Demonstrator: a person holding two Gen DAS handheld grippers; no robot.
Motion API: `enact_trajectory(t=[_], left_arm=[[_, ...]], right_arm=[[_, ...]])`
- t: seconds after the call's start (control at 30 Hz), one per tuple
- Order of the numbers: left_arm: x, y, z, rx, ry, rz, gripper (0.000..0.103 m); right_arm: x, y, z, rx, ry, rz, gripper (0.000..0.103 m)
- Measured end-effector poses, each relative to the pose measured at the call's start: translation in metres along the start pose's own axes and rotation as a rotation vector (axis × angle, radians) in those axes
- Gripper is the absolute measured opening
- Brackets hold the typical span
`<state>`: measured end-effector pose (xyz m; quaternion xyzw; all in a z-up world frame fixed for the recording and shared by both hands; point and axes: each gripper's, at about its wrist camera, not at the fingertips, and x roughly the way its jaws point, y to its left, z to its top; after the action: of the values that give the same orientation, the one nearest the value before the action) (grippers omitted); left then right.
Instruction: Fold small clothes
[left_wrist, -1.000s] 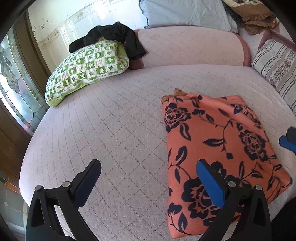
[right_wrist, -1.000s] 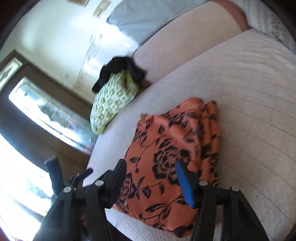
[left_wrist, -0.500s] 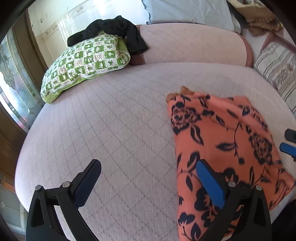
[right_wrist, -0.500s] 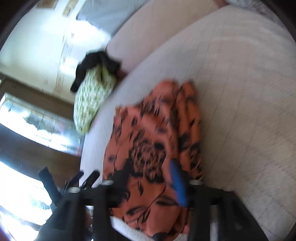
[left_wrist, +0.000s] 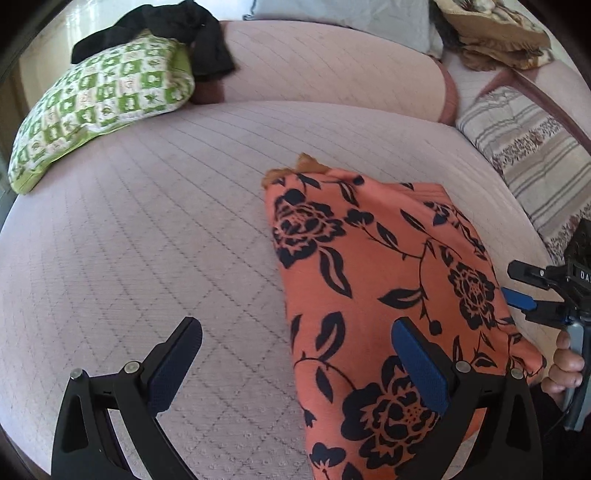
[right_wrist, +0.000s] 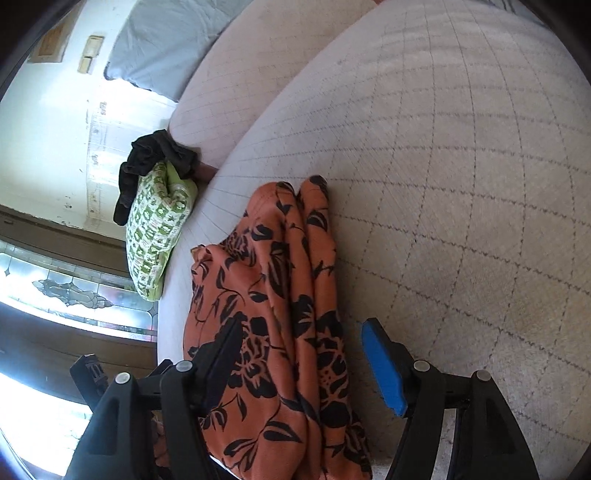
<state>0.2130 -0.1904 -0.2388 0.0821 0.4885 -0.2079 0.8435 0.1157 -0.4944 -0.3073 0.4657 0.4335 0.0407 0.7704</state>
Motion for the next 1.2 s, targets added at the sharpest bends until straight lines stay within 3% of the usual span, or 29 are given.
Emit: enact_trajectory(t=[0.33,1.2], left_arm=[[0.009,-0.01,0.0,0.042,-0.022,0.054,0.103],[0.02,-0.014,0.006,0.011,-0.021,0.012,0.103]], right_arm=[[0.014,-0.009,0.001,0.015,0.059,0.011,0.07],[0.05,0.012,-0.004,-0.028,0.148,0.096,0.071]])
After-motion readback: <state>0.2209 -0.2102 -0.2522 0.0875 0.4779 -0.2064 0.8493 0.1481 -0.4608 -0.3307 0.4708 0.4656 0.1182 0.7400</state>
